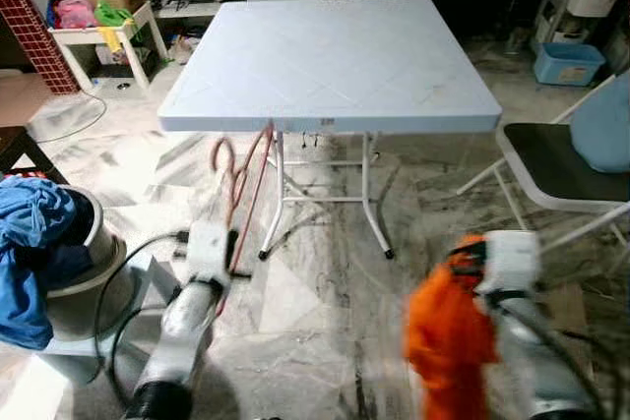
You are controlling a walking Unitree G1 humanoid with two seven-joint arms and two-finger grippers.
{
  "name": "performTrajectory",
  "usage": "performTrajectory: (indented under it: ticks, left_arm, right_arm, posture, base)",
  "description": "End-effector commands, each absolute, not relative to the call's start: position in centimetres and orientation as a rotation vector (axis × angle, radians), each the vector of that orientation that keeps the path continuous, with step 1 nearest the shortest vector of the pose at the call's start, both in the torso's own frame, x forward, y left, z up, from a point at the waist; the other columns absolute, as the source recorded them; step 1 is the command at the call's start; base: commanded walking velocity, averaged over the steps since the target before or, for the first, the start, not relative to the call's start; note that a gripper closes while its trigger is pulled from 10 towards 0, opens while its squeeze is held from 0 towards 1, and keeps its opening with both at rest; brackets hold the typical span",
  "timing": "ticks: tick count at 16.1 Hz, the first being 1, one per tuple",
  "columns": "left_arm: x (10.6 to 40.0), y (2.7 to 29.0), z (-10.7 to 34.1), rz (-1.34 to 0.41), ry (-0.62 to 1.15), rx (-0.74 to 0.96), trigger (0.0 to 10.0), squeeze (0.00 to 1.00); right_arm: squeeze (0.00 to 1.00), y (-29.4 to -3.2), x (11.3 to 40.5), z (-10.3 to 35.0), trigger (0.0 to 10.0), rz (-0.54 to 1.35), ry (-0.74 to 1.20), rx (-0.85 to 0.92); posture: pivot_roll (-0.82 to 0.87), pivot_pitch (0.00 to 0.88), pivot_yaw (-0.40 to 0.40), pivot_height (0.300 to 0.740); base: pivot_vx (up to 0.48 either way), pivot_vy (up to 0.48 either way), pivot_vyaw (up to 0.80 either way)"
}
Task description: Hang hanger
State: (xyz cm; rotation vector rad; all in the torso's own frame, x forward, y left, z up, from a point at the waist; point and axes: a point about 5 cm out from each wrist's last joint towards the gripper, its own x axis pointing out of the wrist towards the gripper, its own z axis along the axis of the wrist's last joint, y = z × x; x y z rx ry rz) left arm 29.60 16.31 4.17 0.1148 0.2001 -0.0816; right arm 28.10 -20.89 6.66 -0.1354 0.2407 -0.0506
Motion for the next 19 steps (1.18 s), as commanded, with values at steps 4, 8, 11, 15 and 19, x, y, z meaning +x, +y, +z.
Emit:
performTrajectory:
  ticks: [4, 8, 11, 15, 19]
  left_arm:
    - [29.1, 15.7, 4.8, -0.325, 0.214, 0.224, 10.0, 0.0]
    - [28.3, 13.7, 4.0, -0.336, 0.226, 0.133, 10.0, 0.0]
    - [27.4, 15.4, 1.1, -0.192, 0.319, 0.111, 10.0, 0.0]
    - [26.2, 17.6, -0.9, -0.158, 0.402, 0.117, 10.0, 0.0]
    - [26.1, 18.5, -0.9, -0.16, 0.385, 0.057, 10.0, 0.0]
  right_arm:
    - [0.0, -16.4, 28.0, 7.5, 0.0, 0.153, 0.186, -0.189]
    - [0.0, -15.1, 28.1, 6.8, 0.0, 0.085, 0.185, -0.052]
    - [0.0, -17.3, 28.2, 5.6, 0.0, -0.01, 0.174, -0.082]
    - [0.0, -20.8, 26.9, 3.6, 0.0, -0.133, 0.237, -0.107]
    - [0.0, -20.6, 26.3, 3.7, 0.0, -0.128, 0.206, -0.086]
  posture:
    - [-0.06, 0.0, 0.03, 0.74]
    - [-0.06, 0.0, 0.038, 0.74]
    - [-0.05, 0.0, 0.028, 0.74]
    - [-0.05, 0.0, 0.013, 0.74]
    - [-0.03, 0.0, 0.015, 0.74]
  base:
    - [0.0, 0.0, 0.0]
    - [0.0, 0.0, 0.0]
    - [0.0, 0.0, 0.0]
    - [0.0, 0.0, 0.0]
    - [0.0, 0.0, 0.0]
